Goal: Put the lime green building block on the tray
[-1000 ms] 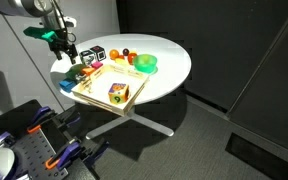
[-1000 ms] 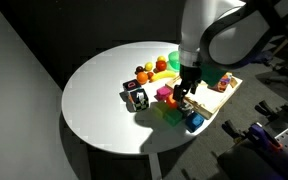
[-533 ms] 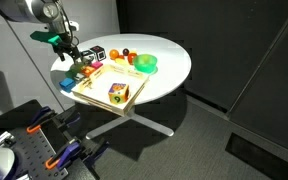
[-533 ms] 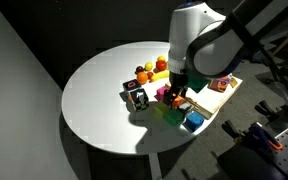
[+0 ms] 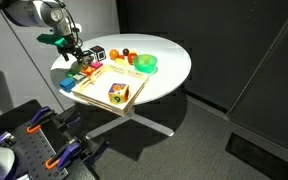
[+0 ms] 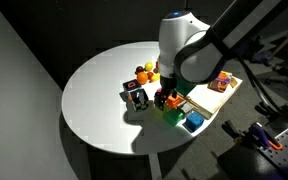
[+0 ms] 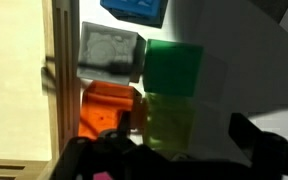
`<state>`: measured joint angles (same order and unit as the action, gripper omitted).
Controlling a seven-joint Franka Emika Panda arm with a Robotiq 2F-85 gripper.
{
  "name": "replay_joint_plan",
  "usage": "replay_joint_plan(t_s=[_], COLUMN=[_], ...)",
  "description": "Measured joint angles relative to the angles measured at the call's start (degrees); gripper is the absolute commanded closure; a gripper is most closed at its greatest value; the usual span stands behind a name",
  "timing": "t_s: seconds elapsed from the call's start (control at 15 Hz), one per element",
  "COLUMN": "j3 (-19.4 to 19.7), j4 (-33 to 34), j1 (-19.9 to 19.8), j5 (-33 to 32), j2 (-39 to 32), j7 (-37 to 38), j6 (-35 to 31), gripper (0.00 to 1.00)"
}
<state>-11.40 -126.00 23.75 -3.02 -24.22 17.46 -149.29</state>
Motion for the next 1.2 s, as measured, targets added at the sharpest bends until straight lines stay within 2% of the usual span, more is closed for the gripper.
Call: replay_joint_plan(t_s=[1.2], j3=[2.3], j4=[6.26], j1=[2.91], j5=[0.0], j2=[-7.61], j7=[0.0], j6=[-0.36], gripper=[0.0])
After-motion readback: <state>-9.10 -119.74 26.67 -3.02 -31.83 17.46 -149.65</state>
